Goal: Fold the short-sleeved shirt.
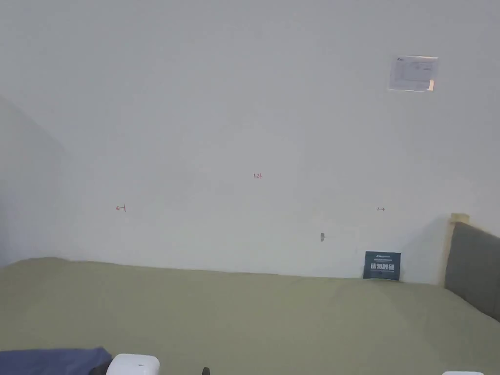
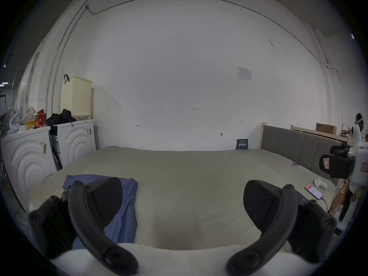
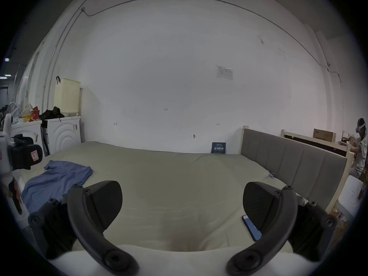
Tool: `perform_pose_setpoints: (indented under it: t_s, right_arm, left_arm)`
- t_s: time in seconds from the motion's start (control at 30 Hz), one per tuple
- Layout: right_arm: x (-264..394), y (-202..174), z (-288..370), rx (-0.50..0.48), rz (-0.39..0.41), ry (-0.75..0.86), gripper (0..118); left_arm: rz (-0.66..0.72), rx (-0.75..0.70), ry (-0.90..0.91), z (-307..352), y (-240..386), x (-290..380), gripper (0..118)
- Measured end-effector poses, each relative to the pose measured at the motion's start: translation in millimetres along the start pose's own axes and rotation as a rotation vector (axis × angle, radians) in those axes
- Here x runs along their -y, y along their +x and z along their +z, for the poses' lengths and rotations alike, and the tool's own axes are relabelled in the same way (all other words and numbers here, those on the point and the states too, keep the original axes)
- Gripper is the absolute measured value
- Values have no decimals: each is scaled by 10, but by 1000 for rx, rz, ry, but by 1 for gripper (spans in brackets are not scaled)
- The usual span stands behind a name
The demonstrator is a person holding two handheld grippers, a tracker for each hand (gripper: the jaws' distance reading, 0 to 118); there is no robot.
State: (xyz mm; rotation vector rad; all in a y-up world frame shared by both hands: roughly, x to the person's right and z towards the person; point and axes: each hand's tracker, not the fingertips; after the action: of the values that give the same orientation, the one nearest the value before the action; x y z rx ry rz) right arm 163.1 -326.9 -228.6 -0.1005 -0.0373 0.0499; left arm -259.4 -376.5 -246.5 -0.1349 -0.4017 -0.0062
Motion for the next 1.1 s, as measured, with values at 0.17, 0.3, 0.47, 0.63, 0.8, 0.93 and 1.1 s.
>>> perform_pose_setpoints:
  t_s: [0.17,0.3,0.47,0.63,0.8,0.93,1.1]
  right_arm:
    - [15,-13,-48,-3,6,-37,118]
    - [31,-5,-49,6,-3,-35,118]
    - [21,31,-57,29,-56,-16,118]
    - [31,48,-47,55,-81,-9,118]
    - [84,30,-47,57,-70,-22,118]
    - [90,0,-45,49,-67,-25,118]
    - [79,-35,-39,35,-56,-22,118]
  left_arm:
    - [1,5,1,0,-1,-7,118]
    - [-17,6,5,16,-10,-7,118]
    - [-6,-1,12,59,-17,20,118]
    - [21,-32,47,127,-31,69,118]
    - [21,-33,34,141,-74,59,118]
    - [11,-33,29,143,-68,54,118]
    - [6,-15,26,116,-49,60,118]
